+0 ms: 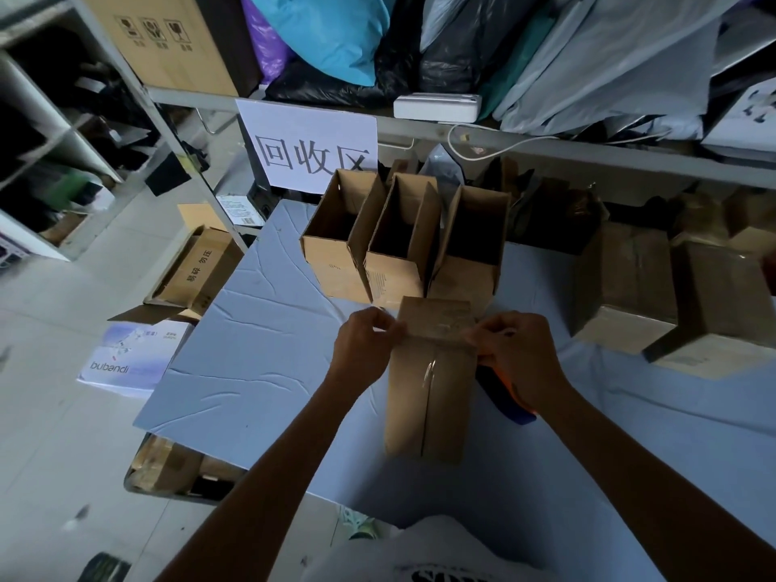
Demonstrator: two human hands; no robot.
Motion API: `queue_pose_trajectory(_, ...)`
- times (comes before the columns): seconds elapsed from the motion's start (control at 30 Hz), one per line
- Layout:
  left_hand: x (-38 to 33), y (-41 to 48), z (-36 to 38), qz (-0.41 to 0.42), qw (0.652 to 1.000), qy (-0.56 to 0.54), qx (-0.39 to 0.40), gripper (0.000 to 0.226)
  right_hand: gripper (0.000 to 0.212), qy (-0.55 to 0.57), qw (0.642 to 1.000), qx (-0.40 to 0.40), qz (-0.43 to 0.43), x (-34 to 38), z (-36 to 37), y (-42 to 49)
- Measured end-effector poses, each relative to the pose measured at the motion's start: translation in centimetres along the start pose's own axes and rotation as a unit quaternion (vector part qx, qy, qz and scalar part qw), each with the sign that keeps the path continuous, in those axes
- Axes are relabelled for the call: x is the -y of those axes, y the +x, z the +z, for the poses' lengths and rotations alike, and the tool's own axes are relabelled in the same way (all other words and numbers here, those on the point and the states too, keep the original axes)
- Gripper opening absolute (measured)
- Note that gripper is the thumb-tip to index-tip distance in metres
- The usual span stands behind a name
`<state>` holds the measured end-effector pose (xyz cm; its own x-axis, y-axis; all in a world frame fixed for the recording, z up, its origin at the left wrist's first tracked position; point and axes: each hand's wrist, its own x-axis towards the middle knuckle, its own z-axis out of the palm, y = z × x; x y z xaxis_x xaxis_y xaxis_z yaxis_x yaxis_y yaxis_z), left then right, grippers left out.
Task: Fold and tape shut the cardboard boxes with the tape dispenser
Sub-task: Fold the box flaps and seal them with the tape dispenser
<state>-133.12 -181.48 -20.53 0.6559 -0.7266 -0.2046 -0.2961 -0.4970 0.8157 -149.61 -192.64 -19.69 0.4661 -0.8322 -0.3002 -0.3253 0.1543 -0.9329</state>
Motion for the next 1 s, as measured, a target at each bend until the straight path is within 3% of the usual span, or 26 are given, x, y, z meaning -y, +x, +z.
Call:
queue_pose_trajectory(0.13,-1.1,0.9,-0.1,-0.091,0.991,-0.101,0.016,0.009,0.038,0.080,0.991,-0.044,0.093,0.0,0.1,0.8)
queue_pose_trajectory(0.23,-1.5,1.2,0.3,-0.146,0.973,-0.176,0.038,0.028,0.028,0.116,0.979,-0.054,0.156,0.0,0.7,1.7)
queue_pose_trajectory(0.3,-1.8,1.2,0.8,-0.145,0.977,-0.151,0.044,0.033,0.029,0.108,0.975,-0.052,0.185,-0.1,2.0,1.4)
queue_pose_trajectory(0.4,-2.1,0.8,1.5,-0.114,0.992,-0.050,0.017,0.049,0.058,0.043,0.983,-0.039,0.175,-0.1,4.0,0.7)
queue_pose_trajectory(0.47,-1.9,0.8,1.4,-0.125,0.990,-0.065,0.011,0.049,0.066,0.031,0.983,-0.035,0.179,0.6,4.2,0.7)
queue_pose_trajectory(0.57,-1.6,0.9,0.6,-0.176,0.968,-0.179,0.001,0.039,0.062,0.102,0.967,-0.016,0.234,1.8,2.9,1.0)
queue_pose_trajectory(0.67,-1.7,0.9,0.4,-0.196,0.956,-0.221,-0.004,0.031,0.042,0.130,0.955,0.009,0.266,2.7,1.2,0.7)
queue_pose_trajectory(0.83,-1.6,1.3,1.0,-0.192,0.955,-0.227,-0.014,0.025,0.025,0.144,0.949,-0.002,0.280,2.6,0.8,0.9)
queue_pose_trajectory(1.0,-1.3,1.1,1.0,-0.151,0.975,-0.163,-0.027,0.029,0.019,0.158,0.955,-0.056,0.245,2.1,1.7,0.9)
